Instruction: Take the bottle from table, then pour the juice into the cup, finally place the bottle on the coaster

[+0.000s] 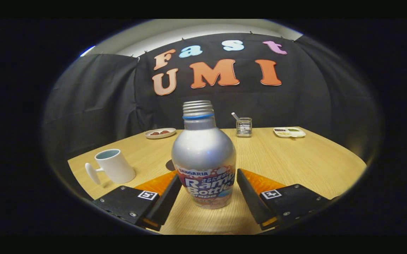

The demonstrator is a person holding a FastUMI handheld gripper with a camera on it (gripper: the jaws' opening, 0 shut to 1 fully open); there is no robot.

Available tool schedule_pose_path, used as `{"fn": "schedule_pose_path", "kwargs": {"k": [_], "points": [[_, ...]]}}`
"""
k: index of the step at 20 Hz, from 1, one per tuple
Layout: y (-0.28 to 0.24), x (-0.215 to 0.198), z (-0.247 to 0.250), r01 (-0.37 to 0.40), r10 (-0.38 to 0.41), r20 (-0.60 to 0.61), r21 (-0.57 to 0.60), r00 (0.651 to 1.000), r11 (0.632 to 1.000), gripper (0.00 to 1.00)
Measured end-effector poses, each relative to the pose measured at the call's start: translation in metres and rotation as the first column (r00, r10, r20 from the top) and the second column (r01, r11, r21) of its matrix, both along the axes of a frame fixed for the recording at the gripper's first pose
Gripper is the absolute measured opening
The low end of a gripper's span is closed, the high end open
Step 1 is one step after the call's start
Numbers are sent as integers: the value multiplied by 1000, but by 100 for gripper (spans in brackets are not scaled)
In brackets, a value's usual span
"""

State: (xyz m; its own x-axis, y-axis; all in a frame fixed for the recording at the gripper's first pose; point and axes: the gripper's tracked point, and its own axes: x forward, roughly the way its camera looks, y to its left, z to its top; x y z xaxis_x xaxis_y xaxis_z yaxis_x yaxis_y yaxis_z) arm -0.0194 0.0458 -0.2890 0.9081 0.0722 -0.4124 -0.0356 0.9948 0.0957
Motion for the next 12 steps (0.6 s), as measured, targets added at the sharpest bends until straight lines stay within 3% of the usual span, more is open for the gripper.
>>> {"fn": "schedule_pose_path", "kwargs": {"k": [2,12], "points": [[2,1,1,3,-3,-7,-10,1000,1000,81],[38,15,30,-83,84,-1,-193,996,978,77]]}}
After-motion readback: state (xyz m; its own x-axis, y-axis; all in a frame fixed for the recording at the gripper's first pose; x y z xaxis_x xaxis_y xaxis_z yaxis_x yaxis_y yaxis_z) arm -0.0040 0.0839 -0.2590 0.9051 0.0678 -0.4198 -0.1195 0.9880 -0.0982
